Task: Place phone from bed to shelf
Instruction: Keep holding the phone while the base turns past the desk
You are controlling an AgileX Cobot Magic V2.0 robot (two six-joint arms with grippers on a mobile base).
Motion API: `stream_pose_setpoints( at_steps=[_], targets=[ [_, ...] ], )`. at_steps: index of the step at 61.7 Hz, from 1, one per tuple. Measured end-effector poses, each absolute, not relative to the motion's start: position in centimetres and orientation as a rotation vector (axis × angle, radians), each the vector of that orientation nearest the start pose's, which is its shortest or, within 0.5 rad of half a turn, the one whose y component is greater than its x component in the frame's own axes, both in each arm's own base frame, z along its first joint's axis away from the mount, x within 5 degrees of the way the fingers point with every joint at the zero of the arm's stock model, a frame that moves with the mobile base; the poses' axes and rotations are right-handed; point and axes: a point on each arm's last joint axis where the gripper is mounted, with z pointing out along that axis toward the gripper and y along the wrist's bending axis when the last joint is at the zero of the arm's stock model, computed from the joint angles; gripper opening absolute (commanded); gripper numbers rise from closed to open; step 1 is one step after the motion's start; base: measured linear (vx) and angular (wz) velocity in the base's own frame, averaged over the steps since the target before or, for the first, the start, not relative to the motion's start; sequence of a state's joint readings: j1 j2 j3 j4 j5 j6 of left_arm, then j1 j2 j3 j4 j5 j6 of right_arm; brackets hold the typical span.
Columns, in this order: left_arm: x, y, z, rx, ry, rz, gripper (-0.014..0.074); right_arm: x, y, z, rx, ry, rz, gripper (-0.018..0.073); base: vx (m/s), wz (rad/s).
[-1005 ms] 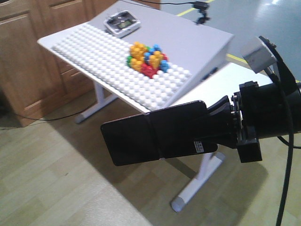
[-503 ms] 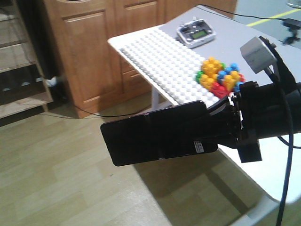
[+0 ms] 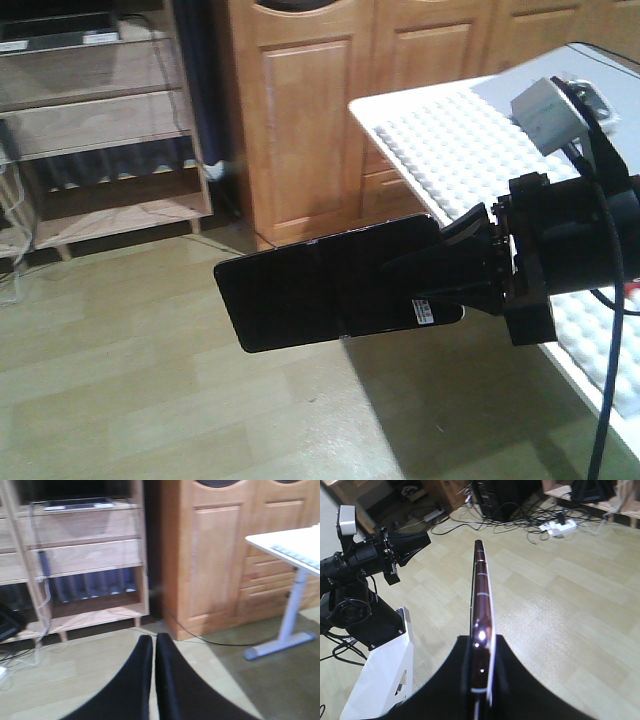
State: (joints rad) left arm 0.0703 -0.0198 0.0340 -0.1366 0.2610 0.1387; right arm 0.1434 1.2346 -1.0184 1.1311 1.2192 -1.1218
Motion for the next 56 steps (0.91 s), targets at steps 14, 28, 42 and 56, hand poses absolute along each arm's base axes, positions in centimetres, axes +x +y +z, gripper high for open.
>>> stream_pose_setpoints(
  at_steps=[14, 28, 42, 56],
  targets=[
    [5.48, 0.06, 17.93, -0.03, 1.756, 0.025, 0.0001, 20.77, 10.81, 35.17, -1.031, 1.97, 1.088, -0.0001, 0.23, 0.48],
    [5.48, 0.06, 17.93, -0.03, 1.756, 0.025, 0.0001, 20.77, 10.81, 35.17, -1.031, 1.97, 1.088, -0.0001, 0.22, 0.51],
    [5.48, 0.06, 17.93, -0.03, 1.756, 0.025, 0.0001, 20.78, 10.81, 35.17, -1.03, 1.97, 1.087, -0.0001, 0.23, 0.58],
    [5.48, 0.06, 17.93, -0.03, 1.756, 0.025, 0.0001, 20.78, 10.81, 35.17, -1.03, 1.97, 1.087, -0.0001, 0.25, 0.62]
  ],
)
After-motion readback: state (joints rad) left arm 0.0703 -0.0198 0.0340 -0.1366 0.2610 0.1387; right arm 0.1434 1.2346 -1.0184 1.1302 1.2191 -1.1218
